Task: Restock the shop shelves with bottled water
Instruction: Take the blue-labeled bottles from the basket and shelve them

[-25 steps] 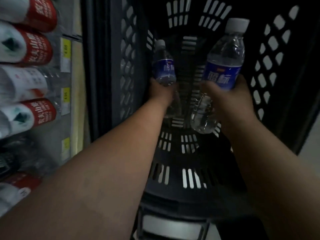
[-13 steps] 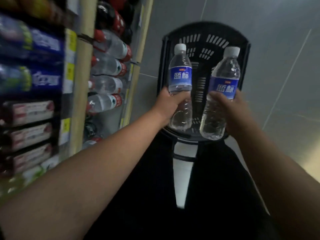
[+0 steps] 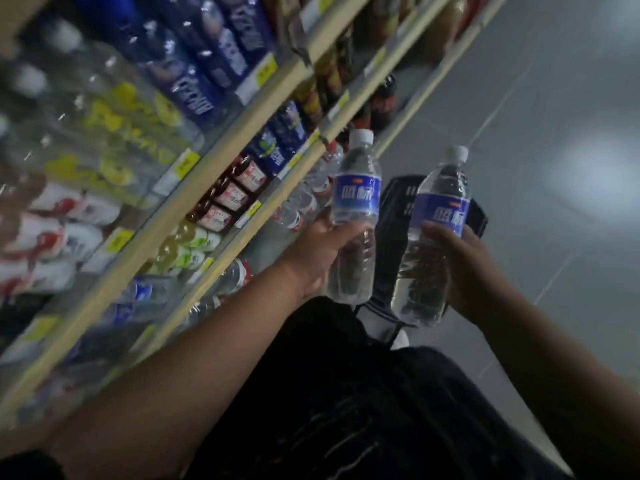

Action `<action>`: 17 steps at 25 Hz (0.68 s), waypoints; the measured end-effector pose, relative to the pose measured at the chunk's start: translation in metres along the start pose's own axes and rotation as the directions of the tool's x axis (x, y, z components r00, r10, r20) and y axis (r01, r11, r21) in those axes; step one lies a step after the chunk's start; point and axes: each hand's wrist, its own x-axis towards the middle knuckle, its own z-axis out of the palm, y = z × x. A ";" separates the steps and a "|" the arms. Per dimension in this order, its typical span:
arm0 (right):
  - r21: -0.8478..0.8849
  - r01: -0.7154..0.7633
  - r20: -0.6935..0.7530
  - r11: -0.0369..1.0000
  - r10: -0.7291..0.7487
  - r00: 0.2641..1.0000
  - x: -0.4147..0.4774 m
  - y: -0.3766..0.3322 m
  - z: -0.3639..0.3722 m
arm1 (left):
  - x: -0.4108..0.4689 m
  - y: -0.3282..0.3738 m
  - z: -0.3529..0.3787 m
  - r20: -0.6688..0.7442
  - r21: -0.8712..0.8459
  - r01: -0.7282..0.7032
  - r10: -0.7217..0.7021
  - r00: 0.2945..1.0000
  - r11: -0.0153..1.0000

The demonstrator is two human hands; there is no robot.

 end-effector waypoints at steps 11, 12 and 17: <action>-0.160 -0.064 0.532 0.985 0.140 0.835 -0.087 0.019 0.078 | -0.216 -0.093 -0.031 -0.581 -0.277 -0.301 0.090 0.809 0.912; -0.191 -0.074 0.557 0.979 0.170 0.813 -0.099 0.026 0.094 | -0.233 -0.101 -0.037 -0.610 -0.287 -0.318 0.083 0.788 0.903; -0.350 -0.038 0.540 0.936 0.235 0.808 -0.156 0.078 0.178 | -0.308 -0.149 -0.077 -0.710 -0.290 -0.403 0.087 0.699 0.868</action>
